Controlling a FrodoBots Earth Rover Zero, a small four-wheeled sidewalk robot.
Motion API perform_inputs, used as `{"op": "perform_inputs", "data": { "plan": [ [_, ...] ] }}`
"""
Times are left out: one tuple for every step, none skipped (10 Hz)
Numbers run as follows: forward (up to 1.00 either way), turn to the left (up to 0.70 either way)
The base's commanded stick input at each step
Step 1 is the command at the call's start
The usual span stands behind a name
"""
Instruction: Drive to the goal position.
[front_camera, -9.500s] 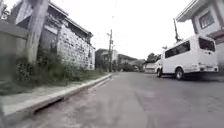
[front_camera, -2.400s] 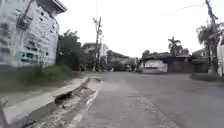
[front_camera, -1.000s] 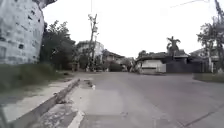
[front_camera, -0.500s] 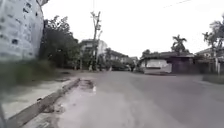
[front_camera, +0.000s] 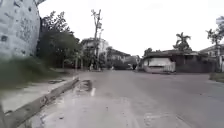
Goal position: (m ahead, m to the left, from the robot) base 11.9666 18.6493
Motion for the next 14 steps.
{"op": "perform_inputs", "data": {
  "plan": [
    [0.95, 0.0],
    [0.87, 0.0],
    [0.85, 0.0],
    [0.83, 0.0],
    [0.84, 0.0],
    [0.83, 0.0],
    [0.84, 0.0],
    [0.84, 0.0],
    [0.9, 0.0],
    [0.91, 0.0],
    [0.91, 0.0],
    [0.91, 0.0],
    [0.91, 0.0],
    [0.91, 0.0]
  ]
}}
